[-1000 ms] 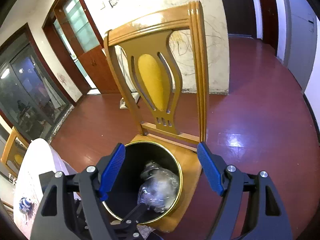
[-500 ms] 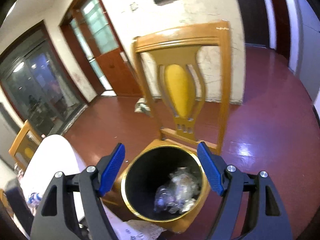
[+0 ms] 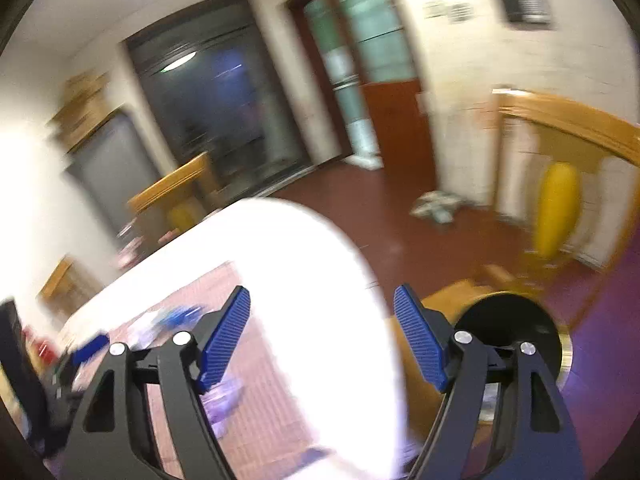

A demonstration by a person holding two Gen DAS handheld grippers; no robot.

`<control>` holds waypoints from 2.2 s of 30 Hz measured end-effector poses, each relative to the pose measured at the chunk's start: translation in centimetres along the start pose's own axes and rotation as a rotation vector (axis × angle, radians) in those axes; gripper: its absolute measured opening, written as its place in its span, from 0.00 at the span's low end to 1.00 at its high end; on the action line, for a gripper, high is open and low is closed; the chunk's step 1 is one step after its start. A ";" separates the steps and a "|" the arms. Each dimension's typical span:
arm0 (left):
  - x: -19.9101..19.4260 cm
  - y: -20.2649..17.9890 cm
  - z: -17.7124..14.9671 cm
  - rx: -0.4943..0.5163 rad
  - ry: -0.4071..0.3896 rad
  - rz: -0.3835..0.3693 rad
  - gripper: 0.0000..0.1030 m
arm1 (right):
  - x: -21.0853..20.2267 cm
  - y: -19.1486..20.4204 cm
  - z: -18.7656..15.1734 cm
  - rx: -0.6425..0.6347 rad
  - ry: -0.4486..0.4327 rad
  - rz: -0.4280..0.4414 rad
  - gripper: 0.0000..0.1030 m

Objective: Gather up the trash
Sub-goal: 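Move both tools back over the striped cloth, then grasp the purple grape drink pouch with the right tool, then grasp the white face mask with the left tool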

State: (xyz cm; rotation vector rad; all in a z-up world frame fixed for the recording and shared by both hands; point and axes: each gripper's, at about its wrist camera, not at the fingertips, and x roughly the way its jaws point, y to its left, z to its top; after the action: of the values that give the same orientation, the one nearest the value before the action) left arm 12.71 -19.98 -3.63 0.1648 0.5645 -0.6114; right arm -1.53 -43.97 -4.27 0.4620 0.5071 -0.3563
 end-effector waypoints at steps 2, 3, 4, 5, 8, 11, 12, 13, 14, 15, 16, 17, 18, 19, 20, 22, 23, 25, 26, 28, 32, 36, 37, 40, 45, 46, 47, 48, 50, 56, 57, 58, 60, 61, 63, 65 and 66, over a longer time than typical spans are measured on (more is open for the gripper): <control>-1.6 3.4 0.1 -0.031 -0.031 0.099 0.94 | 1.0 2.5 -0.9 -0.020 0.068 0.110 0.76; -2.4 5.3 0.0 -0.054 -0.040 0.135 0.94 | 1.9 3.8 -1.7 -0.009 0.131 0.194 0.76; -3.0 6.6 0.1 -0.077 -0.048 0.154 0.94 | 2.7 4.6 -2.6 0.010 0.192 0.252 0.76; -3.8 8.7 0.0 -0.121 -0.064 0.175 0.94 | 3.6 5.3 -3.3 0.032 0.245 0.295 0.76; -5.7 12.0 -0.8 -0.228 -0.096 0.189 0.94 | 6.3 7.1 -5.9 0.100 0.398 0.379 0.76; -6.3 13.1 -1.7 -0.248 -0.101 0.186 0.94 | 9.8 7.5 -8.7 0.260 0.572 0.457 0.76; -6.3 13.2 -2.0 -0.245 -0.098 0.184 0.94 | 9.8 7.5 -8.7 0.260 0.572 0.457 0.76; -6.3 13.4 -2.1 -0.244 -0.095 0.178 0.94 | 10.6 7.2 -9.6 0.306 0.611 0.465 0.76; -6.3 13.5 -2.3 -0.242 -0.095 0.166 0.94 | 11.6 6.8 -10.5 0.355 0.658 0.461 0.76; -6.3 13.6 -2.5 -0.237 -0.096 0.154 0.94 | 11.9 6.7 -11.3 0.374 0.677 0.457 0.75; -6.5 13.5 -2.8 -0.232 -0.097 0.147 0.94 | 12.2 6.6 -11.7 0.382 0.687 0.450 0.74; -6.7 13.8 -3.0 -0.227 -0.097 0.143 0.94 | 12.5 6.7 -12.1 0.379 0.694 0.435 0.74; -6.8 13.9 -3.0 -0.224 -0.097 0.142 0.94 | 12.7 6.5 -12.4 0.374 0.699 0.404 0.74; -7.0 14.1 -3.2 -0.224 -0.097 0.140 0.94 | 12.8 6.5 -12.7 0.375 0.699 0.397 0.74; -7.0 14.2 -3.2 -0.228 -0.098 0.137 0.94 | 12.7 6.3 -12.7 0.379 0.702 0.395 0.74; -6.9 14.5 -3.1 -0.241 -0.100 0.134 0.94 | 13.1 5.9 -12.9 0.393 0.702 0.395 0.74; -6.7 14.6 -3.1 -0.246 -0.099 0.132 0.94 | 13.5 5.4 -13.0 0.402 0.697 0.391 0.74; -6.6 14.7 -3.2 -0.246 -0.095 0.130 0.94 | 14.2 4.7 -13.0 0.422 0.696 0.401 0.74; -6.5 14.7 -3.2 -0.245 -0.092 0.129 0.94 | 14.3 4.4 -13.0 0.437 0.697 0.412 0.74; -6.2 14.7 -3.2 -0.242 -0.083 0.130 0.94 | 15.0 4.3 -12.8 0.447 0.701 0.425 0.74; -5.3 14.6 -3.4 -0.237 -0.060 0.125 0.94 | 16.0 5.0 -12.6 0.449 0.707 0.462 0.74; -4.2 14.6 -3.7 -0.226 -0.034 0.126 0.94 | 17.0 6.5 -12.5 0.417 0.718 0.479 0.71; -4.0 14.7 -3.7 -0.228 -0.031 0.128 0.94 | 17.3 6.9 -12.4 0.406 0.719 0.475 0.68; -3.5 15.0 -3.8 -0.230 -0.024 0.137 0.94 | 18.1 7.9 -12.2 0.361 0.722 0.457 0.53; -2.7 16.7 -4.2 -0.243 0.002 0.174 0.94 | 18.8 9.4 -12.4 0.275 0.732 0.430 0.22; -2.5 17.1 -4.3 -0.247 0.007 0.181 0.94 | 18.9 9.6 -12.4 0.268 0.730 0.433 0.16; -2.2 17.7 -4.3 -0.254 0.017 0.192 0.94 | 18.9 9.8 -12.4 0.261 0.726 0.437 0.14; -1.9 18.3 -4.4 -0.260 0.030 0.205 0.94 | 18.8 10.1 -12.4 0.248 0.719 0.440 0.13; -1.1 19.1 -4.4 -0.263 0.062 0.223 0.94 | 18.6 10.5 -12.0 0.200 0.704 0.423 0.11; 4.6 19.7 -2.1 -0.156 0.198 0.157 0.94 | 16.8 11.8 -9.6 0.074 0.613 0.390 0.11; 6.3 19.8 -1.2 -0.134 0.225 0.149 0.94 | 16.4 11.9 -9.1 0.062 0.595 0.390 0.11; 7.5 20.0 -0.7 -0.127 0.243 0.144 0.94 | 16.3 12.1 -8.8 0.057 0.585 0.391 0.11; 11.2 21.1 0.8 -0.153 0.295 0.163 0.94 | 15.9 12.1 -8.0 0.052 0.563 0.400 0.11; 12.5 21.7 1.1 -0.179 0.313 0.180 0.94 | 15.8 12.1 -7.8 0.054 0.560 0.404 0.11; 15.8 23.3 1.6 -0.275 0.381 0.229 0.94 | 15.7 12.1 -7.4 0.054 0.552 0.415 0.11; 18.9 24.0 1.6 -0.330 0.440 0.248 0.94 | 15.7 12.3 -7.1 0.050 0.547 0.417 0.11; 20.0 24.0 1.5 -0.331 0.462 0.256 0.94 | 15.7 12.3 -7.0 0.047 0.544 0.414 0.11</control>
State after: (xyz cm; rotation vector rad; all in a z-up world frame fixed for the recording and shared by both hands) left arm 40.87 -10.85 -13.71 0.0619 1.0641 -0.2202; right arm 13.93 -33.47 -14.02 0.6983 0.9110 0.1664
